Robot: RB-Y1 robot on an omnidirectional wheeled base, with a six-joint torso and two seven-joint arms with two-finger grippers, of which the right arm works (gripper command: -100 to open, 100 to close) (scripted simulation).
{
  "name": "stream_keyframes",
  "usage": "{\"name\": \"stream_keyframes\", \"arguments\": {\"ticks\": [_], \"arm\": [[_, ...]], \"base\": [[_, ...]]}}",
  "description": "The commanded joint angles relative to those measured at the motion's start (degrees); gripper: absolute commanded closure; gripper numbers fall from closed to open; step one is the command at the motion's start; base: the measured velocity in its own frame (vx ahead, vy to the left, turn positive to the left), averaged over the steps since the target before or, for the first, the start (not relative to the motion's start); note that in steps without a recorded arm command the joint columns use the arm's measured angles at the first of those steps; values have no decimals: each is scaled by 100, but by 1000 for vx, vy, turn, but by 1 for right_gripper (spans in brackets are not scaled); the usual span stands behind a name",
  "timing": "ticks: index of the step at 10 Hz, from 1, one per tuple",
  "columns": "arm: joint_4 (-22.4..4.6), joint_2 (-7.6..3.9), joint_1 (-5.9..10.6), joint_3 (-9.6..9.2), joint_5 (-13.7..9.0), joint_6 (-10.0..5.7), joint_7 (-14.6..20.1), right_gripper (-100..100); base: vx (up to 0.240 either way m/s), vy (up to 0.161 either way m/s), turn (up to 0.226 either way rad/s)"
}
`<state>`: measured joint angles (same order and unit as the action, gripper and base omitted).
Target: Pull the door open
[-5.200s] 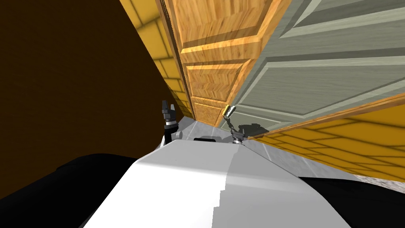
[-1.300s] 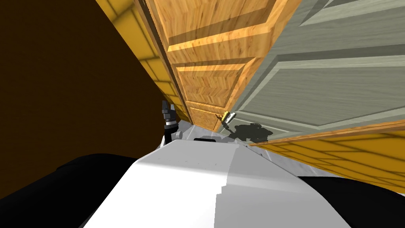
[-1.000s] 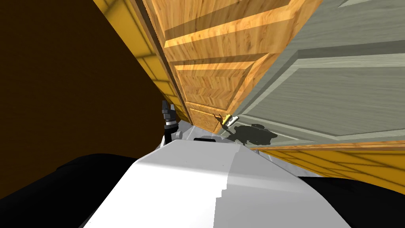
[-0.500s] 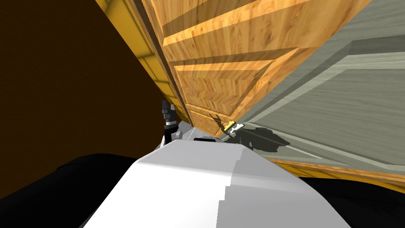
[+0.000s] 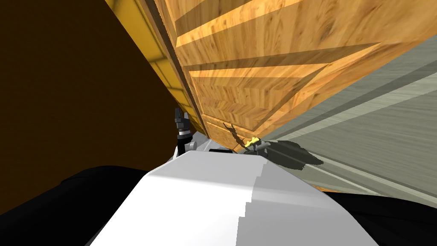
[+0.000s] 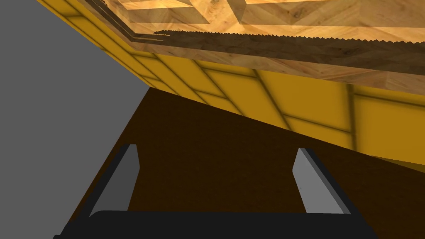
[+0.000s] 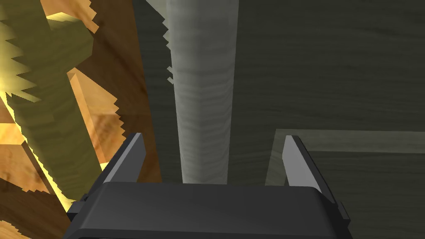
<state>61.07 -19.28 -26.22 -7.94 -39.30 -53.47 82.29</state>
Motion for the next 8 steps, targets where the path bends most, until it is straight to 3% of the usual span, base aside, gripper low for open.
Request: {"name": "stream_keyframes", "arguments": {"ticks": [1, 6, 8], "arm": [[10, -7, -21, 6, -5, 14, 1, 100], [10, -7, -21, 6, -5, 14, 1, 100], [-76, -44, -156, 34, -48, 15, 0, 100]], "base": [[-3, 3, -30], [-5, 2, 4], [-125, 20, -60]]}}
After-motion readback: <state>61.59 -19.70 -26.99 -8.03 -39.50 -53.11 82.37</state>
